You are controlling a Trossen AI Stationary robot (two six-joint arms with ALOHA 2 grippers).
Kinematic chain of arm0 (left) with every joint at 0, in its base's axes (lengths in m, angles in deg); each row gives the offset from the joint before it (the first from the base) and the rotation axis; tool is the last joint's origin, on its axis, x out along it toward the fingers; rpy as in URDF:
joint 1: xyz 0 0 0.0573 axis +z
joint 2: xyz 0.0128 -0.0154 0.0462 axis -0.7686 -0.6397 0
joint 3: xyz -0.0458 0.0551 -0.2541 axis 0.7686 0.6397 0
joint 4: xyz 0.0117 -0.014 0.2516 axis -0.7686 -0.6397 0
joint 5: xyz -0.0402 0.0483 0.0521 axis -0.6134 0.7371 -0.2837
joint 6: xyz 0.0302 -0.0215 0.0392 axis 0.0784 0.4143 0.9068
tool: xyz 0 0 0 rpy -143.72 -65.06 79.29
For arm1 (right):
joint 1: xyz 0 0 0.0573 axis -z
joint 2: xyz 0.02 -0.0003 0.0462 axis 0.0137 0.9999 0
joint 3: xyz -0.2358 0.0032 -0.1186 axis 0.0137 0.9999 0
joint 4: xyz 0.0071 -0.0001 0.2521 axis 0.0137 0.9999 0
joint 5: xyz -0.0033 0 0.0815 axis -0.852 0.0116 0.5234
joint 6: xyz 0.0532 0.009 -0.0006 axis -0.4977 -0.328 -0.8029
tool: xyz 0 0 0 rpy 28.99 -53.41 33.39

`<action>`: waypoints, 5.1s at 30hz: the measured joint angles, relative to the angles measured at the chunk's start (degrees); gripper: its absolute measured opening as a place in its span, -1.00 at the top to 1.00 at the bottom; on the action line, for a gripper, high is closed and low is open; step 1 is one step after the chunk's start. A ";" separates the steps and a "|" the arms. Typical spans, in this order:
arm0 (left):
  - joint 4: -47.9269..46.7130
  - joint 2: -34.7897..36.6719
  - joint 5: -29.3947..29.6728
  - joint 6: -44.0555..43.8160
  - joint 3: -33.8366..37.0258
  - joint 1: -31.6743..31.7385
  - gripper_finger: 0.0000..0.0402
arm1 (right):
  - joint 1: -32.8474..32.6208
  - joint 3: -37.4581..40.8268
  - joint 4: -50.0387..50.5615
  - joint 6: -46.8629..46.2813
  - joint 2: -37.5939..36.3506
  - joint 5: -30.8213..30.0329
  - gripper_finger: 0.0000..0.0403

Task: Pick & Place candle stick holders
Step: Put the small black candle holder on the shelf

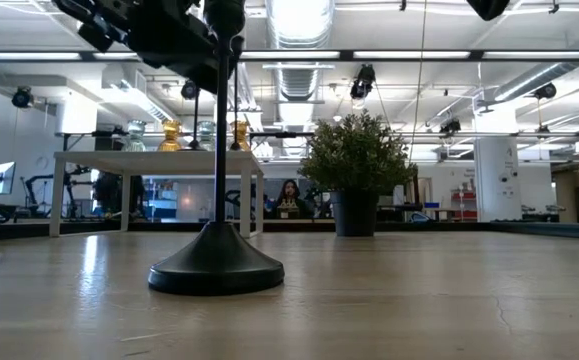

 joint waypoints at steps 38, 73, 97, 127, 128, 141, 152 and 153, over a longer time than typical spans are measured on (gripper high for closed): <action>22.20 -21.98 -9.30 -11.07 -0.02 -7.86 0.64 | 1.34 26.85 6.71 6.77 -22.97 -15.27 0.96; 34.19 -27.43 -11.55 -14.12 -0.02 -9.66 0.26 | 1.36 27.15 6.71 6.77 -22.98 -15.24 0.96; 35.73 -27.43 -10.18 -12.05 -0.02 -10.20 0.77 | 1.34 27.15 6.71 6.75 -22.98 -15.24 0.96; -7.88 20.58 37.68 -24.92 -0.04 -5.46 0.92 | 1.32 27.13 6.70 6.75 -22.98 -15.24 0.96; -10.44 23.54 41.37 -25.38 -0.04 -5.40 0.92 | 1.32 27.13 6.71 6.75 -22.98 -15.24 0.96; -28.03 43.04 78.58 -28.74 -0.04 -2.92 0.92 | 1.34 27.13 6.71 6.75 -22.98 -15.24 0.96; -33.57 40.30 76.10 -33.22 0.04 2.00 0.92 | 1.34 27.13 6.71 6.76 -22.98 -15.24 0.96; -33.51 39.95 75.78 -33.29 0.01 2.43 0.92 | 1.34 27.13 6.71 6.75 -22.98 -15.24 0.96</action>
